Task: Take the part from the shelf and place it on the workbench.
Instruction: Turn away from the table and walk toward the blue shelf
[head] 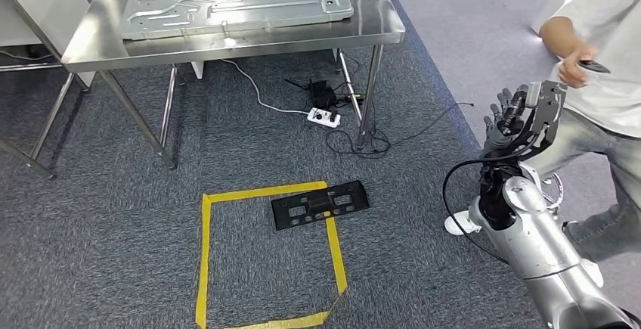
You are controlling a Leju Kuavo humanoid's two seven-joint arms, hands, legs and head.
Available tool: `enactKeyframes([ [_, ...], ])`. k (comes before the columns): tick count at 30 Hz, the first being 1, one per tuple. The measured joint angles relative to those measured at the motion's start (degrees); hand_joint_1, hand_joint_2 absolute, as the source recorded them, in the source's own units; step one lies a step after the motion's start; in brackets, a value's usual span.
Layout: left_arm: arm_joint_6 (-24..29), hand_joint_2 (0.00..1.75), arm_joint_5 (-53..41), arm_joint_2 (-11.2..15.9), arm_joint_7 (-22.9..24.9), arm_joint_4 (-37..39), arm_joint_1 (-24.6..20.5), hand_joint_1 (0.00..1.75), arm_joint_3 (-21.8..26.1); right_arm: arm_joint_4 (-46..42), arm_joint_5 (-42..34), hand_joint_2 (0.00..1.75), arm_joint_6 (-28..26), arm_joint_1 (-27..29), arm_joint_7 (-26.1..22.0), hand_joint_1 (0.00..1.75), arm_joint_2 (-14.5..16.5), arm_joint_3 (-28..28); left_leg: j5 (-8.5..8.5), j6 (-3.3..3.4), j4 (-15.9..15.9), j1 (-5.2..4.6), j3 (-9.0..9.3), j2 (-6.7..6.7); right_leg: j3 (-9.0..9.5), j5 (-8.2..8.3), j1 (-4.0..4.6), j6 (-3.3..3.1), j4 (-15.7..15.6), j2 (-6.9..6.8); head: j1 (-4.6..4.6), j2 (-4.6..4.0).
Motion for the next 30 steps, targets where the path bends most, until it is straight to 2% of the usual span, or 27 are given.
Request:
enactKeyframes([
  [2,-0.01,0.0,0.01,-0.01,0.02,-0.01,-0.08,0.0,0.0,0.01,-0.05,0.0,0.03,0.01,0.04,0.0,0.01,0.0,0.4,0.5,-0.18,-0.22,-0.07,0.37,-0.06,0.38,-0.09,0.71,-0.31,0.43,-0.03,0.0],
  [4,0.01,0.0,0.02,-0.04,0.04,-0.01,-0.17,0.0,0.0,0.02,-0.1,0.0,0.0,0.14,0.04,0.0,-0.05,0.0,0.94,1.35,-0.7,-0.13,-0.01,1.09,-0.39,-0.16,-0.15,1.27,0.32,-0.32,0.05,0.0],
  [6,0.03,0.0,0.03,-0.07,0.05,-0.01,-0.16,0.0,0.0,0.02,-0.14,0.0,-0.05,0.24,0.03,0.0,-0.12,0.0,1.42,2.12,-1.16,0.0,-0.12,1.86,-2.49,-3.17,-0.03,1.53,4.85,-2.12,0.21,0.0],
  [8,0.04,0.0,0.03,-0.08,0.07,-0.01,-0.08,0.0,-0.01,0.05,-0.19,0.0,-0.07,0.37,0.02,0.0,-0.14,0.0,1.53,2.39,-1.15,-0.2,-0.47,2.47,-5.86,-6.95,0.08,1.63,12.45,-3.05,0.29,0.0],
  [9,0.04,0.0,0.03,-0.08,0.08,-0.01,-0.03,0.0,-0.01,0.08,-0.2,0.0,-0.07,0.48,0.03,0.0,-0.13,0.0,1.55,2.42,-1.1,-0.33,-0.6,2.81,-6.86,-7.77,0.11,1.62,15.05,-3.15,0.3,0.0],
  [10,0.04,0.0,0.03,-0.08,0.09,-0.01,0.01,0.0,-0.02,0.12,-0.21,0.0,-0.08,0.57,0.03,0.0,-0.13,0.0,1.55,2.44,-1.03,-0.46,-0.7,3.18,-6.88,-7.57,0.17,1.52,15.74,-3.24,0.29,0.0],
  [11,0.04,0.0,0.03,-0.08,0.09,-0.01,0.04,0.0,-0.01,0.15,-0.22,0.0,-0.08,0.61,0.04,0.0,-0.13,0.0,1.54,2.45,-0.95,-0.58,-0.73,3.57,-5.73,-6.39,0.28,1.31,14.11,-3.38,0.3,0.0],
  [13,0.04,0.0,0.03,-0.11,0.1,-0.01,0.01,0.0,-0.01,0.17,-0.22,0.0,-0.08,0.58,0.04,0.0,-0.14,0.0,1.45,2.39,-0.83,-0.8,-0.64,4.31,-1.26,-3.2,0.83,0.48,6.38,-4.74,0.29,0.0],
  [15,0.03,0.0,0.03,-0.19,0.09,-0.01,-0.03,0.0,-0.01,0.16,-0.22,0.0,-0.08,0.52,0.03,0.0,-0.14,0.0,1.31,2.16,-0.59,-1.14,-0.67,5.02,1.73,-1.77,1.56,-0.36,0.5,-6.42,0.25,0.0],
  [16,0.03,0.0,0.03,-0.22,0.09,-0.01,-0.01,0.0,0.0,0.16,-0.22,0.0,-0.08,0.51,0.02,0.0,-0.14,0.0,1.27,2.02,-0.53,-1.25,-0.71,5.46,2.07,-1.81,1.81,-0.63,-0.48,-6.73,0.25,0.0],
  [18,0.04,0.0,0.03,-0.26,0.1,-0.01,-0.03,0.0,0.0,0.16,-0.22,0.0,-0.08,0.54,0.02,0.0,-0.14,0.0,1.08,1.6,-0.41,-1.29,-0.76,6.08,2.09,-1.5,1.64,-1.01,-0.85,-5.86,0.27,0.0],
  [20,0.05,0.0,0.03,-0.26,0.1,-0.01,-0.07,0.0,0.0,0.16,-0.22,0.0,-0.08,0.48,0.01,0.0,-0.14,0.0,-0.47,0.78,1.54,-1.06,-1.5,4.66,2.21,-1.12,1.15,-1.48,-1.13,-5.01,0.17,0.0],
  [22,0.07,0.0,0.03,-0.23,0.1,-0.01,-0.03,0.0,0.0,0.15,-0.22,0.0,-0.07,0.44,0.0,0.0,-0.09,0.0,-3.94,-0.06,7.73,-0.57,-4.24,2.52,2.06,-0.87,0.9,-1.77,-1.2,-4.23,0.07,0.0],
  [23,0.07,0.0,0.03,-0.24,0.1,-0.01,0.02,0.0,0.0,0.15,-0.22,0.0,-0.06,0.47,0.01,0.0,-0.07,0.0,-5.71,-0.33,11.72,-0.31,-6.09,2.08,1.91,-0.8,0.86,-1.85,-1.17,-3.79,0.07,0.0],
  [24,0.07,0.0,0.04,-0.24,0.1,-0.01,0.11,0.0,0.0,0.16,-0.22,0.0,-0.06,0.52,0.01,0.0,-0.04,0.0,-6.68,-0.54,14.84,-0.09,-7.61,1.99,1.79,-0.75,0.84,-1.85,-1.12,-3.28,0.07,0.0],
  [25,0.07,0.0,0.04,-0.25,0.1,-0.01,0.21,0.0,0.0,0.16,-0.22,0.0,-0.06,0.56,0.02,0.0,-0.03,0.0,-6.75,-0.69,16.41,0.08,-8.41,1.98,1.7,-0.72,0.81,-1.84,-1.05,-2.78,0.07,0.0],
  [26,0.07,0.0,0.05,-0.25,0.1,-0.01,0.27,0.0,0.0,0.17,-0.22,0.0,-0.06,0.58,0.02,0.0,-0.03,0.0,-5.57,-0.78,15.55,0.23,-8.05,1.96,1.66,-0.7,0.78,-1.82,-0.95,-2.26,0.07,0.0],
  [28,0.08,0.0,0.05,-0.22,0.1,-0.01,0.28,0.0,0.0,0.16,-0.22,0.0,-0.05,0.6,0.02,0.0,-0.02,0.0,-1.46,-0.67,8.24,0.44,-4.68,1.22,1.64,-0.73,0.68,-1.66,-0.74,-1.24,0.07,0.0],
  [29,0.08,0.0,0.05,-0.2,0.1,-0.01,0.26,0.0,0.0,0.16,-0.22,0.0,-0.04,0.57,0.02,0.0,-0.02,0.0,0.1,-0.53,4.19,0.51,-2.74,0.45,1.52,-0.74,0.69,-1.45,-0.59,-0.73,0.07,0.0],
  [30,0.08,0.0,0.05,-0.17,0.1,-0.01,0.25,0.0,0.0,0.16,-0.22,0.0,-0.03,0.55,0.02,0.0,-0.02,0.0,0.89,-0.37,1.47,0.51,-1.49,-0.23,1.34,-0.7,0.67,-1.16,-0.49,-0.31,0.08,0.0],
])
